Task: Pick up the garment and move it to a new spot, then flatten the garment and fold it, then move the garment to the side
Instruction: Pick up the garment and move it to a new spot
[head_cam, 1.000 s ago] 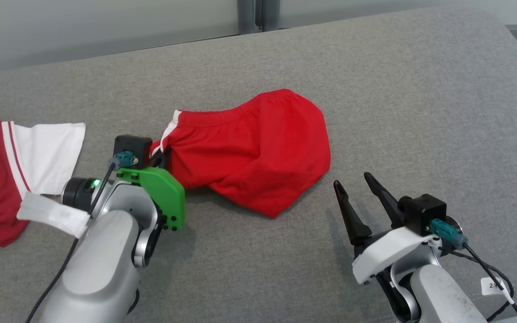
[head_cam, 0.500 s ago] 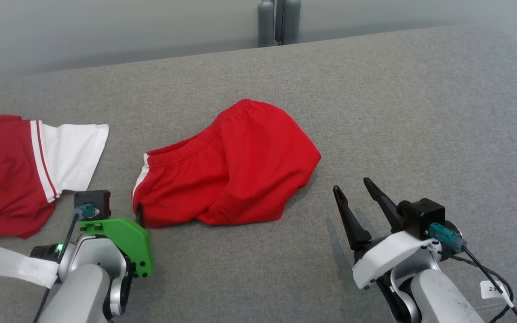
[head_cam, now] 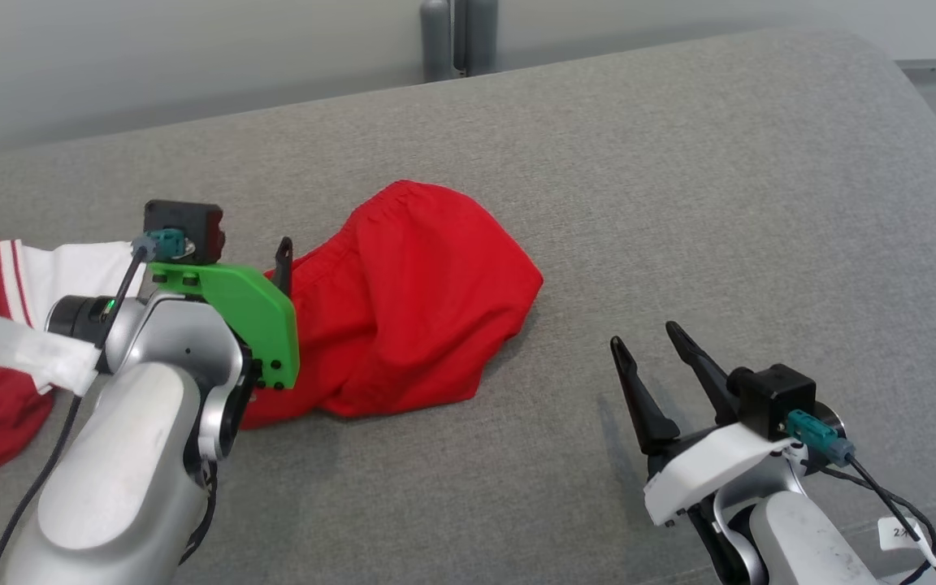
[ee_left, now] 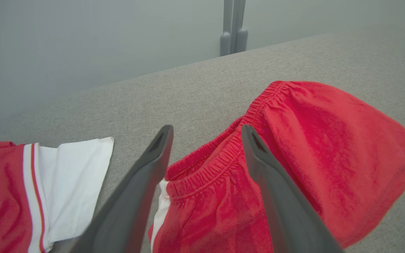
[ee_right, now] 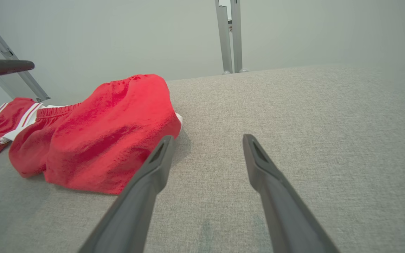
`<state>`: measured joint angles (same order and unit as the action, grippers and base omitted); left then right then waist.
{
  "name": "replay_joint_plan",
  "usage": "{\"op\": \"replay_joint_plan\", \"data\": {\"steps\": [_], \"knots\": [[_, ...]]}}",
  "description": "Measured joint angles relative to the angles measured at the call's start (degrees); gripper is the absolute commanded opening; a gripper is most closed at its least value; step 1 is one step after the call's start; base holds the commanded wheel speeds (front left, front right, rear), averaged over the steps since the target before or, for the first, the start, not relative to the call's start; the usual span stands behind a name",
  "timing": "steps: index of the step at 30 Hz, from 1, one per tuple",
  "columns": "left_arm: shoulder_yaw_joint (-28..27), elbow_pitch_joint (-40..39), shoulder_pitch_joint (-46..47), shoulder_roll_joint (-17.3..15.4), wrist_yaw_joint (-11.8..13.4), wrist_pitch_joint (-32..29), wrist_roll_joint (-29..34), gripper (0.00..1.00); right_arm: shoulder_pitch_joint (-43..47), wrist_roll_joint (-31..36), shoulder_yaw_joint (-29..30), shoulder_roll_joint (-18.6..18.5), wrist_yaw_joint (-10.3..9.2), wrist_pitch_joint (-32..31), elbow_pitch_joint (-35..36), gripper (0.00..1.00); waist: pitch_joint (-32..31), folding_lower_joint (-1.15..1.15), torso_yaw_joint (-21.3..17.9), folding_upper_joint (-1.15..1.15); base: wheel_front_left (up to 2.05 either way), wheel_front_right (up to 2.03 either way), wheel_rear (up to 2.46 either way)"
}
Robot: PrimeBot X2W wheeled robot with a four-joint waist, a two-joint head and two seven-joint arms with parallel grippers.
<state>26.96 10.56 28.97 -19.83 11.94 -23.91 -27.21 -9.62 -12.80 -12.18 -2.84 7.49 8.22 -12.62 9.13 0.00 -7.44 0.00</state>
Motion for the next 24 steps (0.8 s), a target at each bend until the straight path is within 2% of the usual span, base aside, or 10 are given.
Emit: {"op": "replay_joint_plan", "data": {"steps": [7,10,16,22,24], "knots": [[2.2,5.0,7.0,2.7,-3.2,-5.5,-1.6,1.0,-0.7,-0.3,-1.5,0.0,0.0,0.5,-0.2,1.0,1.6,0.0,-5.1,0.0,0.0,0.0,0.0],[2.6,6.9,10.0,2.8,-4.4,-7.4,-1.9,1.0,-1.0,-0.6,-1.8,0.0,0.0,1.0,-0.4,1.0,2.5,0.0,-7.4,0.0,0.0,0.0,0.0],[4.0,11.9,15.5,1.7,-5.5,-11.8,-0.9,1.0,-1.5,-1.2,-3.2,-0.1,0.0,1.8,-1.4,1.0,4.8,0.0,-11.2,0.0,0.0,0.0,0.0],[5.6,17.1,19.0,-1.0,-6.2,-16.0,1.2,1.0,-2.8,-1.7,-4.0,-0.1,0.0,2.8,-2.1,1.0,8.3,0.0,-13.5,0.0,0.0,0.0,0.0],[5.7,17.6,19.2,-0.9,-6.7,-17.5,0.6,1.0,-3.2,-1.7,-4.0,-0.1,0.0,3.0,-2.4,1.0,9.3,0.0,-13.7,0.0,0.0,0.0,0.0]]}}
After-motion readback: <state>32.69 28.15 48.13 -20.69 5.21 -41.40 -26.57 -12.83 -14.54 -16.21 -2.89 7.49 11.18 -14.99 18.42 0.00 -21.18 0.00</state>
